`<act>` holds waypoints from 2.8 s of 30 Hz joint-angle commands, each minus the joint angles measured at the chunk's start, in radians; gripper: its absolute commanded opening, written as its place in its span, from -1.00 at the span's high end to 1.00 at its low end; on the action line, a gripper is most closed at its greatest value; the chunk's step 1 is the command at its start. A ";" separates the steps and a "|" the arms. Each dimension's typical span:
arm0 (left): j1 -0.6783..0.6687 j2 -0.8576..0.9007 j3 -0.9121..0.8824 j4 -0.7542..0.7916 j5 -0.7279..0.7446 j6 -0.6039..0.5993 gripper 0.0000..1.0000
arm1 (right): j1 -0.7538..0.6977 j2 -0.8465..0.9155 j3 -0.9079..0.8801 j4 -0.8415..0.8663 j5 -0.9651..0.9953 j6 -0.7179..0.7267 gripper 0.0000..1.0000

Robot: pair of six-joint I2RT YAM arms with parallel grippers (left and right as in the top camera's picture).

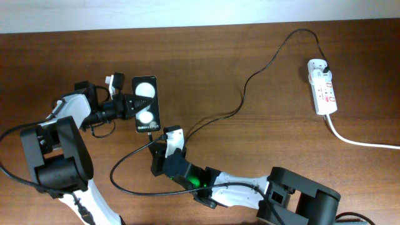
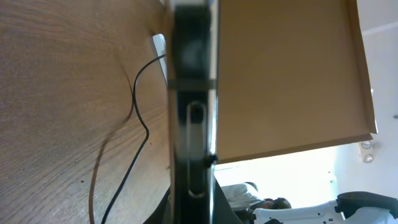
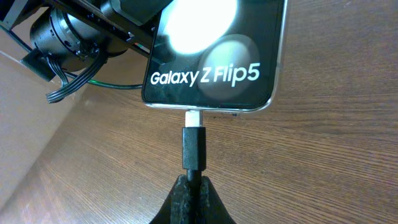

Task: Plug charger to phone and switch on socket
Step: 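Push the USB-C plug into the phone port with the right gripper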

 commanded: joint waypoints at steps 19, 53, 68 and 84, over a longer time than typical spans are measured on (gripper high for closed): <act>0.000 -0.005 0.018 0.040 0.047 -0.071 1.00 | 0.003 0.010 0.004 0.016 0.006 -0.015 0.92; -0.014 -0.005 0.018 0.058 0.037 -0.097 1.00 | -0.016 0.010 0.004 0.006 0.118 -0.049 0.92; -0.014 -0.005 0.018 0.058 0.037 -0.097 1.00 | -0.016 0.010 0.071 0.024 0.199 -0.039 0.92; -0.014 -0.005 0.018 0.058 0.037 -0.097 1.00 | -0.050 0.010 0.128 0.090 0.197 -0.045 0.92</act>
